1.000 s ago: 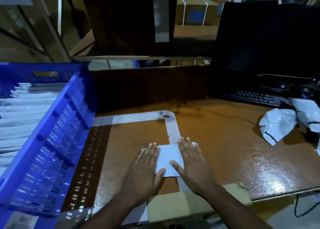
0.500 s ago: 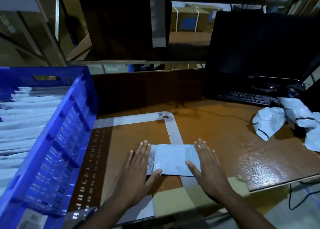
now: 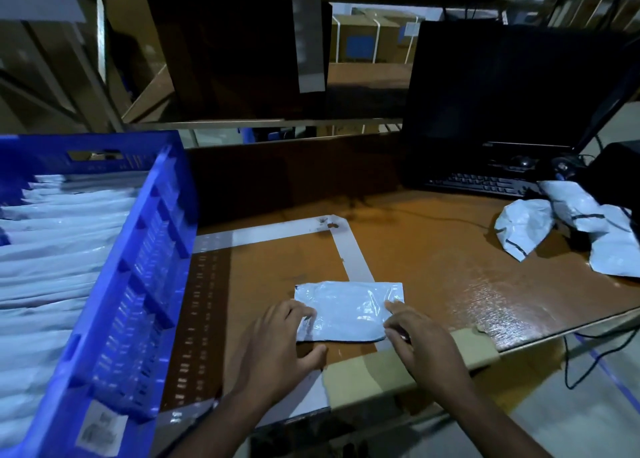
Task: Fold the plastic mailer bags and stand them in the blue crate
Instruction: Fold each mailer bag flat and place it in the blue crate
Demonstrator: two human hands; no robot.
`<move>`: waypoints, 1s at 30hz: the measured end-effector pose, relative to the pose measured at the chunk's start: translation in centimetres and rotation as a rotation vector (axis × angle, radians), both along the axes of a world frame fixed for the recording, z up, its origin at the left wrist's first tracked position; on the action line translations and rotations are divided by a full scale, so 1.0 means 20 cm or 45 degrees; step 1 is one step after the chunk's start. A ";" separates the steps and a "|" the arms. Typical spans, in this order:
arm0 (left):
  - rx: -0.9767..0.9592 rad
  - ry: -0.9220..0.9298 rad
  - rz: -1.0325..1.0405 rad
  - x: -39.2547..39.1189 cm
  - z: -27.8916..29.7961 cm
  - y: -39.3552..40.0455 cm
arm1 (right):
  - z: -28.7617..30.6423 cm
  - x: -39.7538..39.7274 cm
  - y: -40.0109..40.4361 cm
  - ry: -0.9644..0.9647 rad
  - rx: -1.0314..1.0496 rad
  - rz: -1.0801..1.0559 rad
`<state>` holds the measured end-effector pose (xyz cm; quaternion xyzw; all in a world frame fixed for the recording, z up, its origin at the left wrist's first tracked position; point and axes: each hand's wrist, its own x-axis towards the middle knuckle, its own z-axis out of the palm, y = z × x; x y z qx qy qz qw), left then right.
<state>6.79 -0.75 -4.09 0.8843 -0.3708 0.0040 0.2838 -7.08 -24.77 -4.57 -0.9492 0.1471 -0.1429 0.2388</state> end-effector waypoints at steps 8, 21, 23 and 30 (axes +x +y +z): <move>0.126 -0.296 -0.002 -0.01 0.03 0.01 | 0.01 -0.06 0.02 0.020 0.068 0.129; -0.398 0.424 0.120 -0.02 0.53 0.13 | 0.40 0.06 0.10 -0.285 0.490 0.003; -0.428 0.416 0.114 -0.04 0.63 0.18 | 0.47 0.08 0.11 -0.318 0.564 0.110; -0.446 0.293 0.225 -0.10 0.85 0.41 | 0.66 0.22 0.21 -0.389 0.739 0.406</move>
